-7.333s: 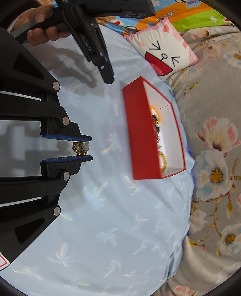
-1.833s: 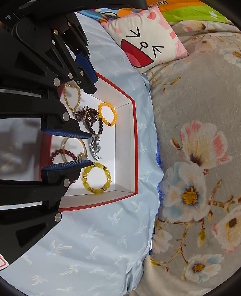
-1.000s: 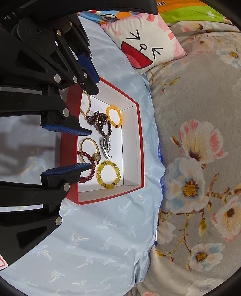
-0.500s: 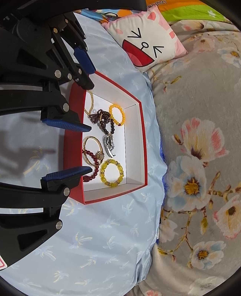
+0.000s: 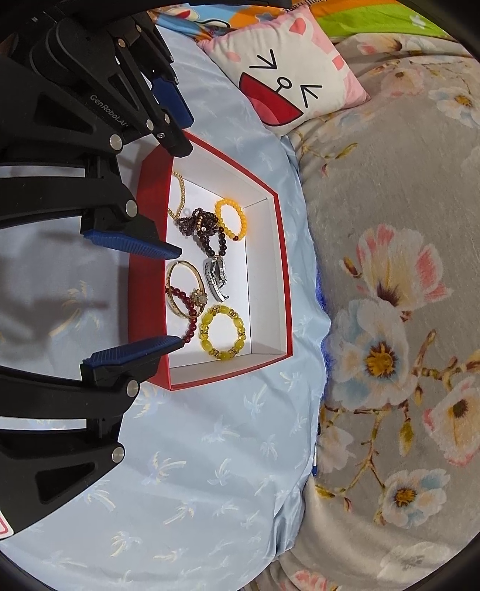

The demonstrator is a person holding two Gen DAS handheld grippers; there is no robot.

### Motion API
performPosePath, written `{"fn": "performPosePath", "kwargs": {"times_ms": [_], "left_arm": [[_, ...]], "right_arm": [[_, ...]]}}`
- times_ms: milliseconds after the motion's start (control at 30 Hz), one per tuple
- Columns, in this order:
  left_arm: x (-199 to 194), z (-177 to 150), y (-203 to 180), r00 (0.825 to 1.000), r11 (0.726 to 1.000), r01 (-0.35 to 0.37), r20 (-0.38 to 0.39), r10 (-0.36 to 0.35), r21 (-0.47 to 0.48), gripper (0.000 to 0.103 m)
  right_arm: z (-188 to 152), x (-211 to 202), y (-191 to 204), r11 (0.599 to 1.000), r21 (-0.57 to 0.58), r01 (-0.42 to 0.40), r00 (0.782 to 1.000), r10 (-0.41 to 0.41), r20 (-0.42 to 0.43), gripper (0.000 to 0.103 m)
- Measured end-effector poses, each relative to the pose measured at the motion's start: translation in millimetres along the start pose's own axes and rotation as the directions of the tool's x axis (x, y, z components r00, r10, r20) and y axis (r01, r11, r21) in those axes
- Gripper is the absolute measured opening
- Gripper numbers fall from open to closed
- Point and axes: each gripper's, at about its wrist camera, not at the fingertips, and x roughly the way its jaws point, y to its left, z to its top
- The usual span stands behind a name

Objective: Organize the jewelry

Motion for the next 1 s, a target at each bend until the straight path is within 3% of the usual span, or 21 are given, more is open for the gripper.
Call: {"fn": "performPosePath", "kwargs": {"times_ms": [100,233,400,1000], "left_arm": [[-1,-1,0,1.000,1.000,0.000,-0.002,0.000,0.001,0.032],[-3,-2,-1,1.000,1.000,-0.011,0.010,0.011,0.008,0.047],[-9,-2,-5,0.999,1.000,-0.016,0.037,0.015,0.023,0.057],[-12,-3,-1,0.998,0.999,-0.046,0.041,0.046,0.004,0.075]], "right_arm": [[-1,-1,0,1.000,0.002,0.002,1.000,-0.002,0.000,0.043],[-2,-3,0,1.000,-0.003,0.011,1.000,-0.011,0.002,0.050],[-4,-5,1,1.000,-0.005,0.016,1.000,-0.016,0.012,0.058],[-7,-10,-7,0.998,0.009,0.065,0.998,-0.065,0.024,0.069]]}}
